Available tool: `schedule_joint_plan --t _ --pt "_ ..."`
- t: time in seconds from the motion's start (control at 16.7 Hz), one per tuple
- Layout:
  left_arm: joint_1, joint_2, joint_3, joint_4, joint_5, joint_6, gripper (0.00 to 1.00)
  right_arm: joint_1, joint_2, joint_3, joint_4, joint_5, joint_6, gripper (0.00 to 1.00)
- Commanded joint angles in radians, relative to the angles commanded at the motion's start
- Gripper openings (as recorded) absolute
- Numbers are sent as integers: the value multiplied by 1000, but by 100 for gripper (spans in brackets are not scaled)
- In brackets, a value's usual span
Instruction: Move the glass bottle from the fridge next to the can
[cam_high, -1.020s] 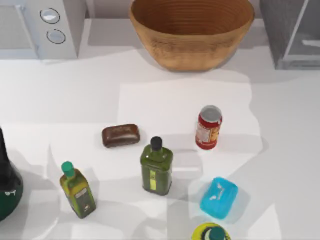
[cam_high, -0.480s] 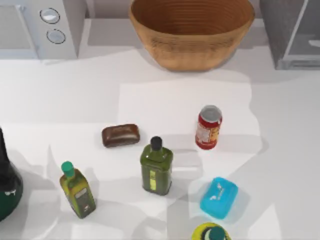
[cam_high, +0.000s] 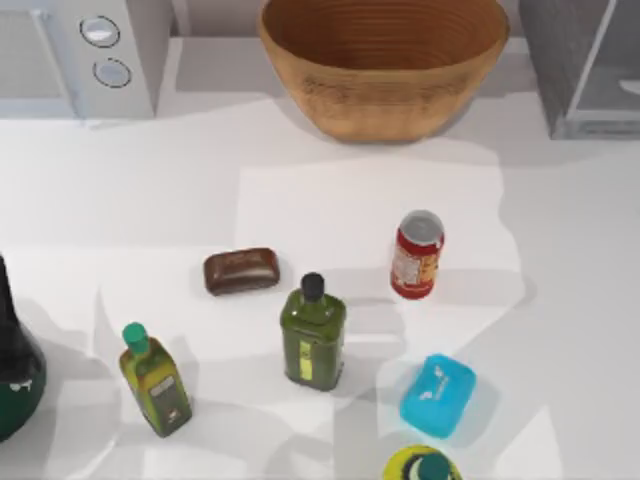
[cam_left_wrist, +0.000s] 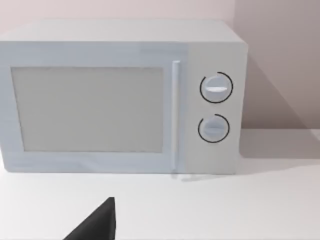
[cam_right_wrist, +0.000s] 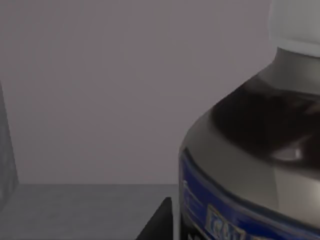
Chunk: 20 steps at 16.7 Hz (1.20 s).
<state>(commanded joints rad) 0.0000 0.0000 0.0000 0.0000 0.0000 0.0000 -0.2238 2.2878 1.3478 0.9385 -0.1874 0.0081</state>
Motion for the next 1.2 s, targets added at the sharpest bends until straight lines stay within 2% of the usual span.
schedule_joint_plan --t 0.54,0.9,1.2 --pt "0 0 0 0 0 0 100 -3 -5 1 -4 -1 1 0" --pt "0 0 0 0 0 0 100 -4 -96 36 -139 -1 3 0" --pt "0 0 0 0 0 0 100 -3 -108 42 -154 -2 4 0"
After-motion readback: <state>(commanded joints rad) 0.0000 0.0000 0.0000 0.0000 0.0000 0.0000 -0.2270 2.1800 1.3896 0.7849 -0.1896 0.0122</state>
